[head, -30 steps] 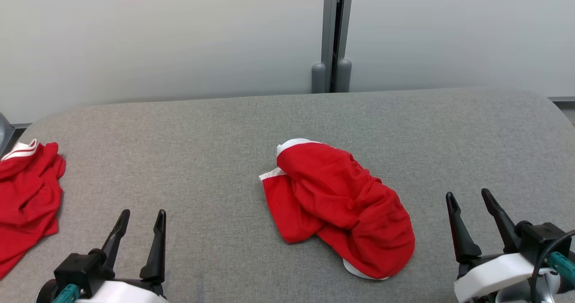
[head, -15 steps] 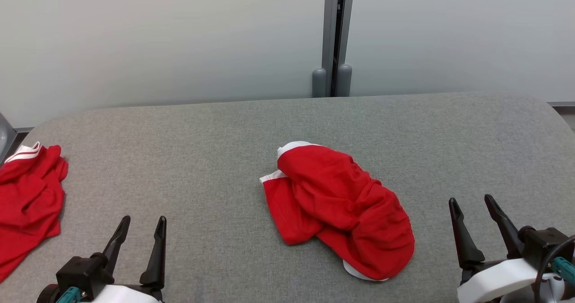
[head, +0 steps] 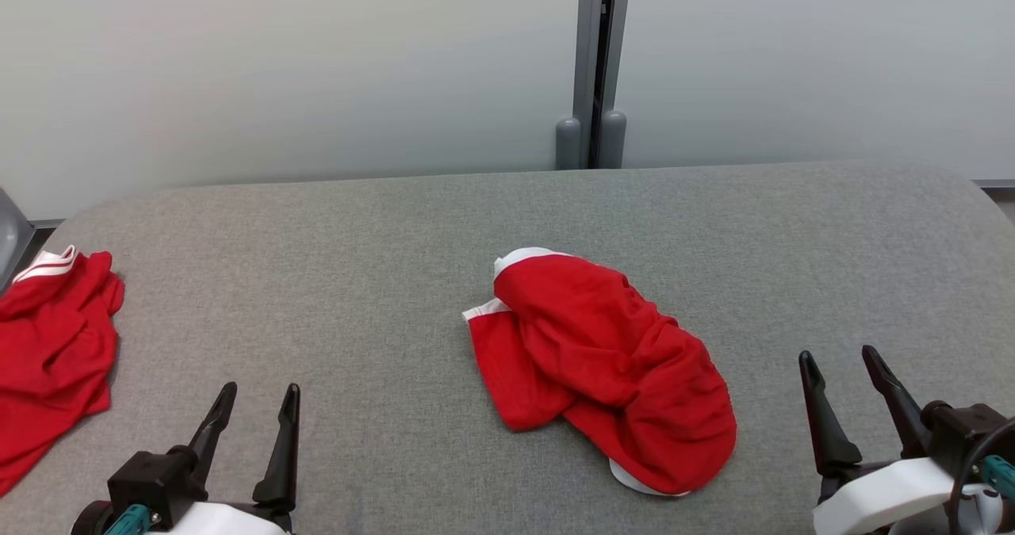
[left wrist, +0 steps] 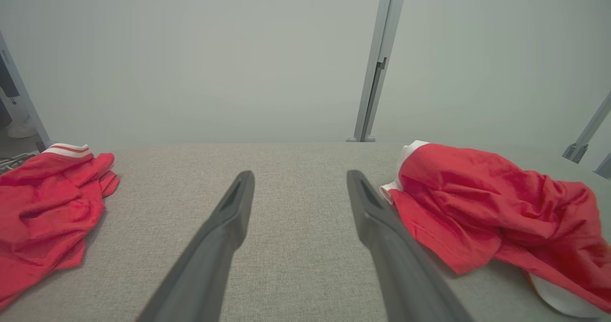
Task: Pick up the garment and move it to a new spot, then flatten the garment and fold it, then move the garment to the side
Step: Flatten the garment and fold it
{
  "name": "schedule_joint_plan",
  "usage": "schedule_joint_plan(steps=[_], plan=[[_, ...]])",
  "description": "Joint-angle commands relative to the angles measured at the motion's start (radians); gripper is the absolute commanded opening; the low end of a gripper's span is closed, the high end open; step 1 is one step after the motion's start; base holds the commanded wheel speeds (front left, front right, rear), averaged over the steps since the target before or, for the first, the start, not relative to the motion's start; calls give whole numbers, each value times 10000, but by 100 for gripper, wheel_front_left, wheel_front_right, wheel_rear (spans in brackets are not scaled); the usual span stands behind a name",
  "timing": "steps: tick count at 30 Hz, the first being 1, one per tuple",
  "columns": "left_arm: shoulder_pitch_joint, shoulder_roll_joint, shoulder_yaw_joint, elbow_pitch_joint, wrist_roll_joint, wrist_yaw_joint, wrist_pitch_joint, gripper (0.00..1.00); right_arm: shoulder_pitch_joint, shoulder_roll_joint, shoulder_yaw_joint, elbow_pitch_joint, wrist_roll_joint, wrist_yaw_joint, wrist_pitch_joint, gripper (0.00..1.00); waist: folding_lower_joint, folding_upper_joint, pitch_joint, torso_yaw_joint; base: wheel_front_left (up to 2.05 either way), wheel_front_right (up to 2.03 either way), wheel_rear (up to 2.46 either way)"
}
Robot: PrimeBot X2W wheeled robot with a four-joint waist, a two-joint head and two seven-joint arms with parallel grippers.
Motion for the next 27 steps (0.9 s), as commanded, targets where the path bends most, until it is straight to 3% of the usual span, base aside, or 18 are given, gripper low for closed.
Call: schedule_joint_plan(steps=[1, 8, 15, 22, 27], plan=[[-206, 15, -4, 20, -49, 45, 15, 100, 122, -53, -45, 24, -20, 19, 24, 100, 0, 0, 22, 42, 0, 0, 0], [-533, -19, -192, 57, 23, -96, 57, 100, -243, -56, -427, 229, -18, 19, 34, 100, 0, 0, 280, 360, 0, 0, 0], [-1370, -169, -345, 7, 57, -310, -79, 100, -1576, -217, -549, 997, -47, 20, 280, 100, 0, 0, 1408, 984, 0, 0, 0], [-2143, -449, -526, 285, 69, -579, -349, 100, -3302, -739, 280, 2515, 393, 21, 747, 100, 0, 0, 2320, 1471, 0, 0, 0], [-2537, -601, -591, 637, 101, -721, -555, 100, -4244, -1174, 1504, 3653, 1039, 20, 1550, 100, 0, 0, 2713, 1675, 0, 0, 0]])
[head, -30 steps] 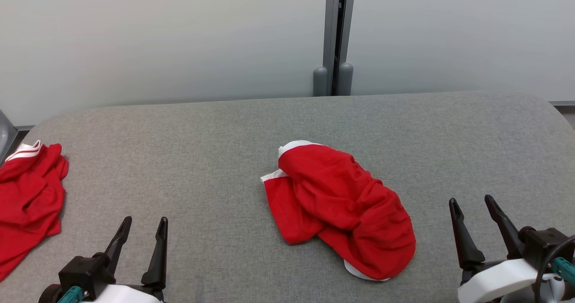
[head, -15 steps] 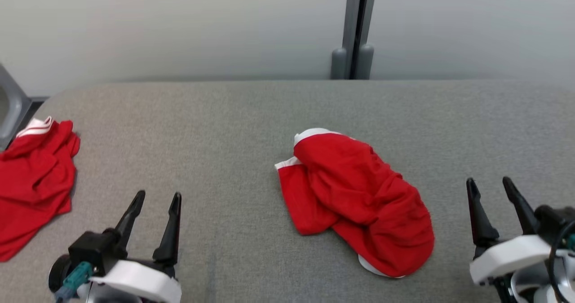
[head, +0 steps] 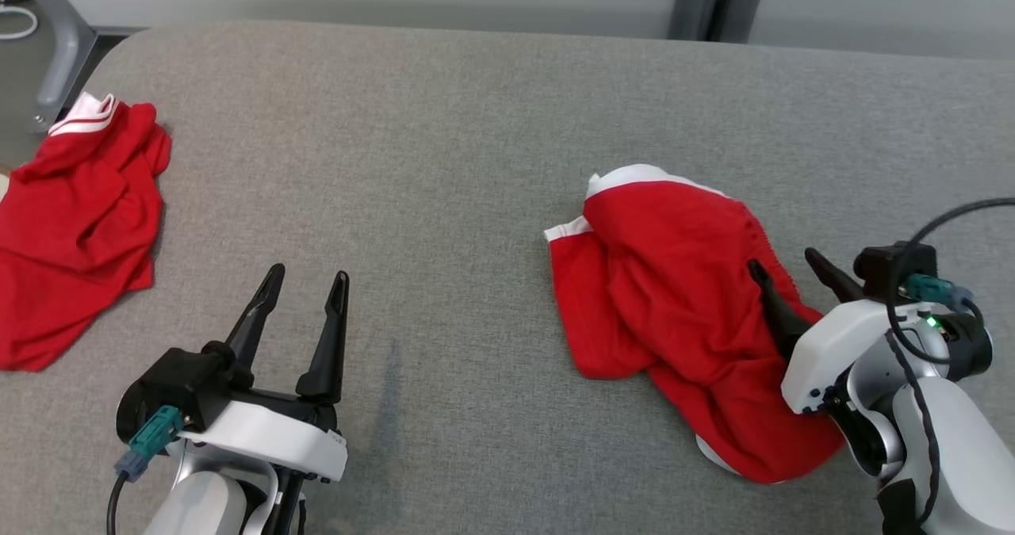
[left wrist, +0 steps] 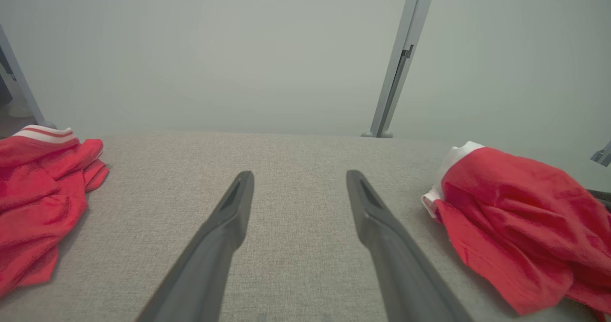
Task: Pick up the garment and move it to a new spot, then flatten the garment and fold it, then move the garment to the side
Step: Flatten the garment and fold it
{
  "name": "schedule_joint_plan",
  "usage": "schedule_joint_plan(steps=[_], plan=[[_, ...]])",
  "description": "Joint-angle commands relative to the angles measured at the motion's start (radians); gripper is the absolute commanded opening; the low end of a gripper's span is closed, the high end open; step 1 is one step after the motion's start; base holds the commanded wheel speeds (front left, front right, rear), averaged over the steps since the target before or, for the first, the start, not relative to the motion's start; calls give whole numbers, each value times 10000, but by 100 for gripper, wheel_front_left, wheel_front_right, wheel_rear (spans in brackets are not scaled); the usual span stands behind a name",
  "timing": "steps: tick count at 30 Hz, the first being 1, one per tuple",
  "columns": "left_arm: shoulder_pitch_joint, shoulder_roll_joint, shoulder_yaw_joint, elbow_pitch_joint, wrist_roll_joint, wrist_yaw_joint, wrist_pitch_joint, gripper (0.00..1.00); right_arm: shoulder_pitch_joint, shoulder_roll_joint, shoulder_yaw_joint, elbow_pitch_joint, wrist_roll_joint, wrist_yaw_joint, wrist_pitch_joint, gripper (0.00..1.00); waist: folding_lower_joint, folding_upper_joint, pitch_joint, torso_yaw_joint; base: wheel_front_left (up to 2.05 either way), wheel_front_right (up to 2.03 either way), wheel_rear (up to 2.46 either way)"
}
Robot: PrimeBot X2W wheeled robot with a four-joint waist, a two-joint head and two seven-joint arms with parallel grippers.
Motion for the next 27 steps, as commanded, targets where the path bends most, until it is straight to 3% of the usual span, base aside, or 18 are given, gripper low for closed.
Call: schedule_joint_plan(steps=[1, 8, 10, 17, 27], plan=[[-161, -10, 17, 18, 61, -62, -78, 100, -101, -128, 44, 137, 140, 11, 134, 100, 0, 0, 175, 151, 0, 0, 0], [-372, -110, 8, 411, -1, -178, -207, 100, -288, -548, 1132, 992, 972, 11, 1793, 100, 0, 0, 254, 143, 0, 0, 0], [-460, -113, 16, 464, 1, -180, -230, 100, -252, -566, 1275, 1071, 1264, 11, 2112, 0, 0, 0, 243, 130, 0, 0, 0], [-476, -124, 86, 626, -10, -152, -316, 100, -612, -871, 1282, 325, 1490, 8, 1702, 0, 0, 0, 124, 6, 0, 0, 0], [-194, 75, 229, 440, 1, 76, -300, 100, -992, -610, 85, -1640, -440, 8, 36, 0, 0, 0, -156, -596, 0, 0, 0]])
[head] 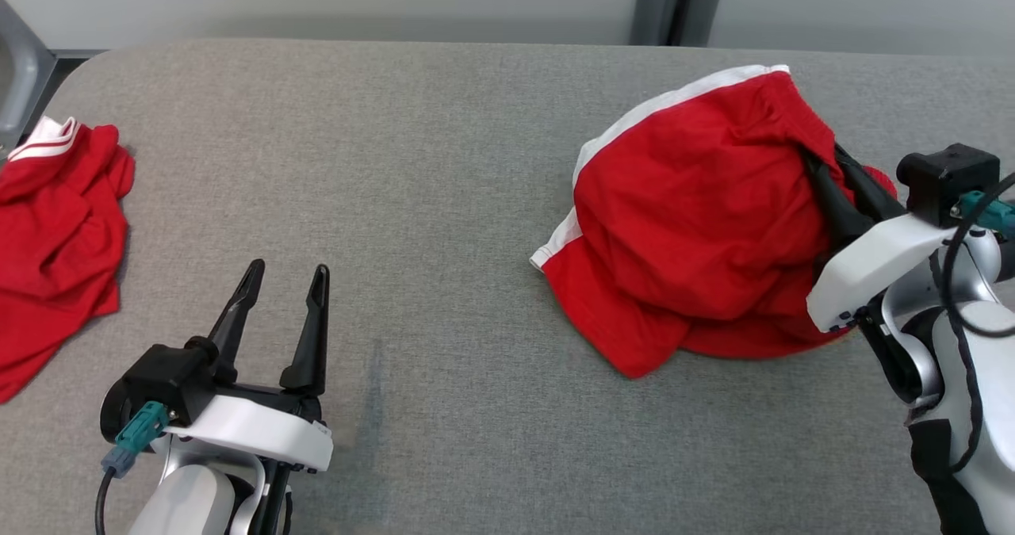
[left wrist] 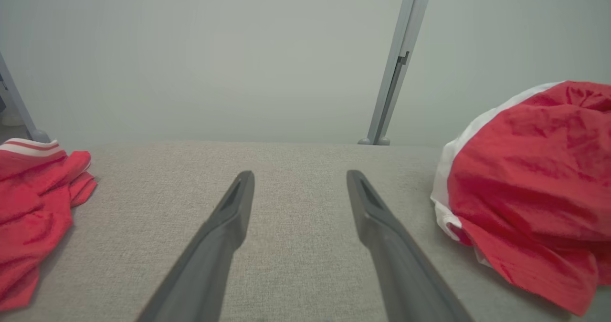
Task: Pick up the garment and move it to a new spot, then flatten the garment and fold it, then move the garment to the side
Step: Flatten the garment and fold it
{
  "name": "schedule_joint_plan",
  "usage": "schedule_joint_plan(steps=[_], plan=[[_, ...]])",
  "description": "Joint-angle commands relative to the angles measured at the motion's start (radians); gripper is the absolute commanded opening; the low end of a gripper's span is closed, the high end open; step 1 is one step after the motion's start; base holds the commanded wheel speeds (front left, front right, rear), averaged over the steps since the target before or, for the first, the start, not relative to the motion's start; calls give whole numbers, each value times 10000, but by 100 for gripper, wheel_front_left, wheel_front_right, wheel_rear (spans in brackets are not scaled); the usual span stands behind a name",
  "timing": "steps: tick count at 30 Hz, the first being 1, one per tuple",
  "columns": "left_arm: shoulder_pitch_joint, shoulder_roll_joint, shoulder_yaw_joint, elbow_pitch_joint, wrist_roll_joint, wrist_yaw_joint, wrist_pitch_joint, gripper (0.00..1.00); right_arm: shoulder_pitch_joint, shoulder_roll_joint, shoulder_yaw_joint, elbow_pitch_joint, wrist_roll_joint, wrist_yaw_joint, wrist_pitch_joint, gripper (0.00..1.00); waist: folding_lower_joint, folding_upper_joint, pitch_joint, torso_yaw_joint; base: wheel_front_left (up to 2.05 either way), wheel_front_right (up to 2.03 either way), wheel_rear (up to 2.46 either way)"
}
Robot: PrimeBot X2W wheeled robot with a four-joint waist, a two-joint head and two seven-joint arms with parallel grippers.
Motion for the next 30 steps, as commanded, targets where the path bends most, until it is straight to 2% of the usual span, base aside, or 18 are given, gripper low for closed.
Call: schedule_joint_plan(steps=[1, 6, 9, 10, 16, 21, 22, 23, 24, 30], plan=[[55, 81, 45, -98, 8, 92, 15, 100, 315, 128, -209, -425, -466, 1, -196, 0, 0, 0, -67, -184, 0, 0, 0], [123, 163, 65, -243, -11, 166, 86, 100, 1870, 680, -681, -1635, -1224, 2, -256, 0, 0, 0, -116, -366, 0, 0, 0], [177, 192, 73, -309, -34, 193, 91, 100, 2719, 948, -890, -1947, -1280, 2, -159, 0, 0, 0, -122, -426, 0, 0, 0], [197, 221, 91, -355, -65, 208, 117, 100, 3530, 1186, -1146, -2077, -1322, 2, -91, 0, 0, 0, -109, -482, 0, 0, 0], [220, 273, 133, -442, -102, 274, 150, 100, 4933, 1580, -1520, -1635, -1317, 2, -308, 0, 0, 0, -96, -562, 0, 0, 0], [304, 309, 141, -514, -133, 353, 185, 100, 5253, 1707, -1642, -887, -1167, 2, -734, 0, 0, 0, -139, -613, 0, 0, 0], [322, 331, 147, -533, -130, 372, 198, 100, 5219, 1703, -1596, -787, -1054, 2, -835, 20, 0, 0, -153, -625, 0, 0, 0], [345, 352, 153, -549, -131, 377, 207, 100, 5163, 1708, -1545, -736, -951, 2, -954, 49, 0, 0, -169, -637, 0, 0, 0], [374, 374, 155, -560, -133, 400, 222, 100, 5084, 1708, -1519, -708, -877, 2, -1068, 100, 0, 0, -200, -651, 0, 0, 0], [481, 440, 184, -668, -162, 533, 227, 100, 4693, 1702, -1803, -1176, -683, 2, -1852, 100, 0, 0, -402, -703, 0, 0, 0]])
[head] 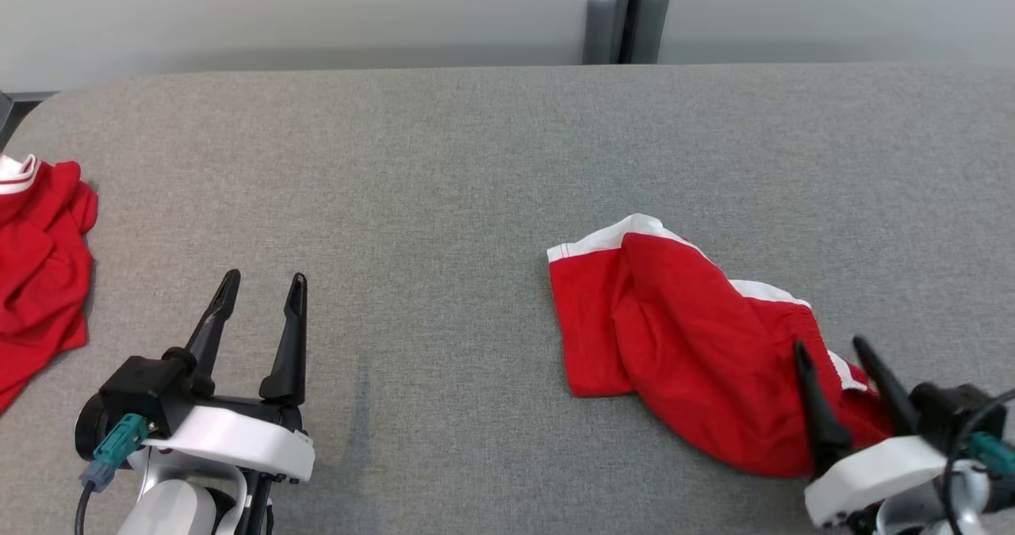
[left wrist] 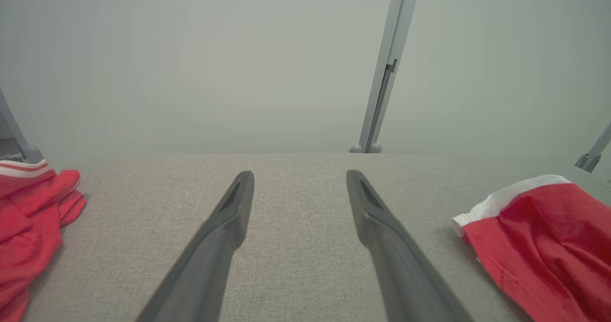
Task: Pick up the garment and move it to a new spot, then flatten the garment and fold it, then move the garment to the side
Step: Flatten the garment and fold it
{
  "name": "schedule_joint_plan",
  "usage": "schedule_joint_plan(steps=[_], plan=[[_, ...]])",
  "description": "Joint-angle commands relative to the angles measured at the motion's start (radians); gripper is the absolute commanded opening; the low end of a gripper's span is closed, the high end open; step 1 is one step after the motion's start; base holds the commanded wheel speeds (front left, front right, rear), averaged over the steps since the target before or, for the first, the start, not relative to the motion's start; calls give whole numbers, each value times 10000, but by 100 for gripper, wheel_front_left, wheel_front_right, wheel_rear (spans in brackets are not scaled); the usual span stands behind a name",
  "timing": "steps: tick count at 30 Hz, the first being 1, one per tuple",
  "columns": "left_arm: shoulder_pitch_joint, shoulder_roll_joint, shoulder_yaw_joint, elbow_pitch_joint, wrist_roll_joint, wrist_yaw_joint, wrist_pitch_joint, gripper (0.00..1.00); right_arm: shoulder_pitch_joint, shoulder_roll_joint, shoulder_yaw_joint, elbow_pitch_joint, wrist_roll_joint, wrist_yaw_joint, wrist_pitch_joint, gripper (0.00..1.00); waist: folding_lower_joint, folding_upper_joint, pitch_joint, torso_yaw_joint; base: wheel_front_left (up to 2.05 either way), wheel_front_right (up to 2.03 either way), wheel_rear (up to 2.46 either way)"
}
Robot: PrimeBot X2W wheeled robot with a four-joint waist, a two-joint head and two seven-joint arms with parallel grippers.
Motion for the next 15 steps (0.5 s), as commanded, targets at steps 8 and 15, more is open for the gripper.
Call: schedule_joint_plan(steps=[8, 15], plan=[[293, 83, 20, -108, -67, 145, -79, 100, -707, -52, -332, -1336, 159, 2, -640, 100, 0, 0, -442, 4, 0, 0, 0], [620, 99, -143, -148, -26, 239, 1, 100, -691, -48, -288, -1592, 80, 2, -188, 100, 0, 0, -893, 34, 0, 0, 0]])
